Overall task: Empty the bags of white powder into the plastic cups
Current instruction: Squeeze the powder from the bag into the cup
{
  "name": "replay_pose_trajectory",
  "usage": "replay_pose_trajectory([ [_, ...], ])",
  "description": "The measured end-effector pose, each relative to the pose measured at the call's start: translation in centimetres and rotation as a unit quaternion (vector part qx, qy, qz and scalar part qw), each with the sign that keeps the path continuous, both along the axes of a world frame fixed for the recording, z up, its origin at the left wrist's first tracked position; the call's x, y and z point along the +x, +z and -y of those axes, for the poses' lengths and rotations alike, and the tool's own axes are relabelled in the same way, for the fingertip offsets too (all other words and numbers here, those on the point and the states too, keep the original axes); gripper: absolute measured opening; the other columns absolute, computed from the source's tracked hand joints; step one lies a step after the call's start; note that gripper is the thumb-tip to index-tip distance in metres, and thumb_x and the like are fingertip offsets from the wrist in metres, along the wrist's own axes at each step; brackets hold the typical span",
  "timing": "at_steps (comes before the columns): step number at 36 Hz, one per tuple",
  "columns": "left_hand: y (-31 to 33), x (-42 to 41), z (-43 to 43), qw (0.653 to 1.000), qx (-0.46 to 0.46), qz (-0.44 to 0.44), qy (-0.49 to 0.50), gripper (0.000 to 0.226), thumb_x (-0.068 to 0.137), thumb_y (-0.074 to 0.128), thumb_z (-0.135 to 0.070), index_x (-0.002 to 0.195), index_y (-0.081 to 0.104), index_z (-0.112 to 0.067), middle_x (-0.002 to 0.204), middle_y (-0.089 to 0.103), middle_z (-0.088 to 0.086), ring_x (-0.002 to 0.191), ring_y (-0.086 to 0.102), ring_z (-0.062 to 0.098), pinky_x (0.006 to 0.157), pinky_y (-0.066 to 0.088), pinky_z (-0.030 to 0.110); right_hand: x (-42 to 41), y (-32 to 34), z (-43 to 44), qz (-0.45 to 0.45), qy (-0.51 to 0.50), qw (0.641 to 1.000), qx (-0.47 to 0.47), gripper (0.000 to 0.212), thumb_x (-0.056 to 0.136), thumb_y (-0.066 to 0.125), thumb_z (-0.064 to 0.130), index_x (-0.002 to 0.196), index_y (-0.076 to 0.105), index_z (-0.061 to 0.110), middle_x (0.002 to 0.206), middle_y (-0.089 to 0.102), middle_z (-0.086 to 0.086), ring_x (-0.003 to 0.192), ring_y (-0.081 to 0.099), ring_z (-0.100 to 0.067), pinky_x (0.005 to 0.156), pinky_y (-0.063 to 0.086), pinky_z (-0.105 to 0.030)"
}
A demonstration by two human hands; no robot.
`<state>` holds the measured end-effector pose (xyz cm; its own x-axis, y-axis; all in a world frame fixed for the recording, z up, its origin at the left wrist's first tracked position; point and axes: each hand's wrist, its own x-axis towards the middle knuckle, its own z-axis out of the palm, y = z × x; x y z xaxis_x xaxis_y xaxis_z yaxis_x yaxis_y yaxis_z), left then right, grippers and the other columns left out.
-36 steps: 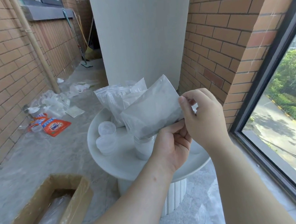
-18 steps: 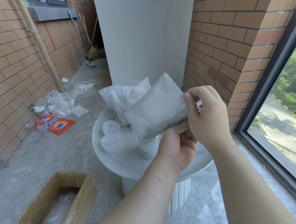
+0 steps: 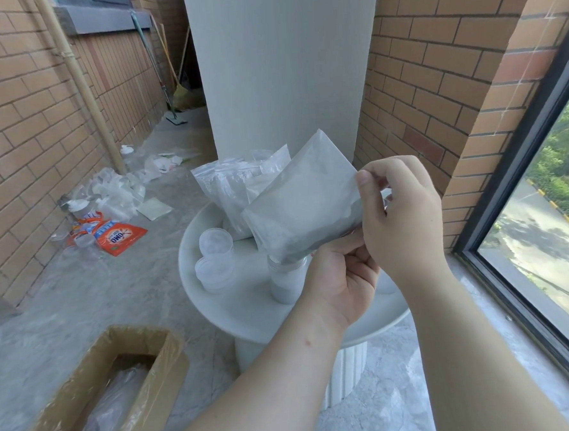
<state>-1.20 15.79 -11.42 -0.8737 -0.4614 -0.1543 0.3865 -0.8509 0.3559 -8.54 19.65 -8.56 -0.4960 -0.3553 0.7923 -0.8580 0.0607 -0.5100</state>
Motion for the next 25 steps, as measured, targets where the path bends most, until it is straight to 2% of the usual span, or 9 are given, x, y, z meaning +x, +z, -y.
replay_pose_trajectory([
  [4, 0.37, 0.22, -0.04, 1.000, 0.003, -0.003, -0.001, 0.027, 0.073, 0.057, 0.010, 0.094, 0.070, -0.001, 0.080, 0.075, 0.005, 0.066, 0.071, 0.009, 0.057, 0.055, 0.018, 0.07, -0.06, -0.04, -0.005, -0.001, 1.000, 0.001, 0.014, 0.101, 0.055, 0.016, 0.095, 0.066, 0.009, 0.097, 0.060, -0.001, 0.092, 0.054, -0.016, 0.077, 0.045, -0.030],
  [8, 0.41, 0.38, 0.03, 1.000, 0.011, 0.001, -0.003, 0.025, 0.090, 0.048, 0.014, 0.094, 0.069, 0.000, 0.079, 0.075, 0.006, 0.066, 0.072, 0.010, 0.056, 0.055, 0.018, -0.01, -0.14, -0.11, 0.002, 0.000, 1.000, -0.001, 0.013, 0.101, 0.055, 0.016, 0.096, 0.066, 0.009, 0.097, 0.061, -0.001, 0.092, 0.054, -0.016, 0.077, 0.046, -0.031],
  [12, 0.33, 0.42, 0.07, 1.000, 0.017, 0.005, -0.003, 0.025, 0.092, 0.047, 0.013, 0.093, 0.069, 0.000, 0.077, 0.075, 0.005, 0.064, 0.072, 0.010, 0.054, 0.054, 0.017, 0.02, -0.12, -0.15, 0.003, -0.004, 1.000, -0.003, 0.013, 0.101, 0.056, 0.015, 0.096, 0.066, 0.009, 0.098, 0.060, -0.001, 0.092, 0.054, -0.015, 0.077, 0.046, -0.030],
  [18, 0.28, 0.24, 0.02, 1.000, 0.020, -0.002, 0.003, 0.025, 0.088, 0.049, 0.012, 0.095, 0.068, -0.002, 0.077, 0.074, 0.003, 0.065, 0.071, 0.008, 0.057, 0.055, 0.018, 0.15, -0.04, 0.10, -0.003, -0.006, 1.000, -0.010, 0.015, 0.101, 0.055, 0.017, 0.096, 0.066, 0.008, 0.099, 0.061, -0.003, 0.093, 0.055, -0.018, 0.077, 0.046, -0.031],
  [23, 0.32, 0.31, -0.22, 1.000, 0.015, 0.000, -0.002, 0.025, 0.069, 0.060, 0.007, 0.087, 0.070, -0.006, 0.075, 0.073, 0.000, 0.062, 0.069, 0.005, 0.057, 0.054, 0.015, 0.17, -0.31, 0.12, 0.004, -0.006, 1.000, 0.002, 0.015, 0.101, 0.055, 0.018, 0.097, 0.067, 0.009, 0.100, 0.061, -0.002, 0.093, 0.056, -0.018, 0.077, 0.048, -0.034],
  [25, 0.41, 0.40, -0.27, 1.000, 0.019, -0.003, -0.002, 0.024, 0.070, 0.059, 0.008, 0.088, 0.069, -0.005, 0.075, 0.073, 0.001, 0.061, 0.069, 0.006, 0.056, 0.054, 0.016, 0.20, -0.21, 0.08, 0.006, -0.005, 1.000, -0.001, 0.015, 0.101, 0.055, 0.017, 0.097, 0.067, 0.008, 0.100, 0.060, -0.002, 0.093, 0.055, -0.016, 0.078, 0.047, -0.032],
])
